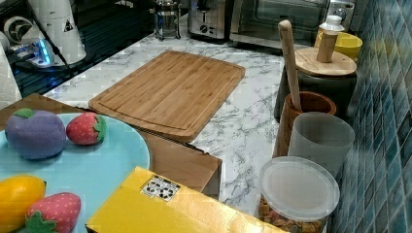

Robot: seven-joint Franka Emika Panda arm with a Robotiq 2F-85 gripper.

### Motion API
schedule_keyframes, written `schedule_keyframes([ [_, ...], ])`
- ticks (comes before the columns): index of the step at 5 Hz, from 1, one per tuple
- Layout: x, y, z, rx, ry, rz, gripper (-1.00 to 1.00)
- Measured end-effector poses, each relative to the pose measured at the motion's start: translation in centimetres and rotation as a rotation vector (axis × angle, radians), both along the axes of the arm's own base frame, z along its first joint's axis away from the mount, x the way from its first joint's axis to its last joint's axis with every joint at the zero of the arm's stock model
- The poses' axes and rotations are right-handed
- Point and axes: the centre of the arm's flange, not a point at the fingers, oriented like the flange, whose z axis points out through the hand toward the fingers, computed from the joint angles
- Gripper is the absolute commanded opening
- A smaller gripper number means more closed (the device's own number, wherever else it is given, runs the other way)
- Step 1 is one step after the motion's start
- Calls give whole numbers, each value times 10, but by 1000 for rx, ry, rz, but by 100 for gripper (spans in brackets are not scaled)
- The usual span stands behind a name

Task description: Turn on the toaster.

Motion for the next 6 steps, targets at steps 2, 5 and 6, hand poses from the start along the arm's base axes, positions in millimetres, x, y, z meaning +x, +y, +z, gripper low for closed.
schedule_keyframes([
  [2,11,-3,-4,4,50,-33,-100],
  [5,7,-33,-20,111,7,-46,-100],
  [6,6,-31,-32,113,8,-22,-100],
])
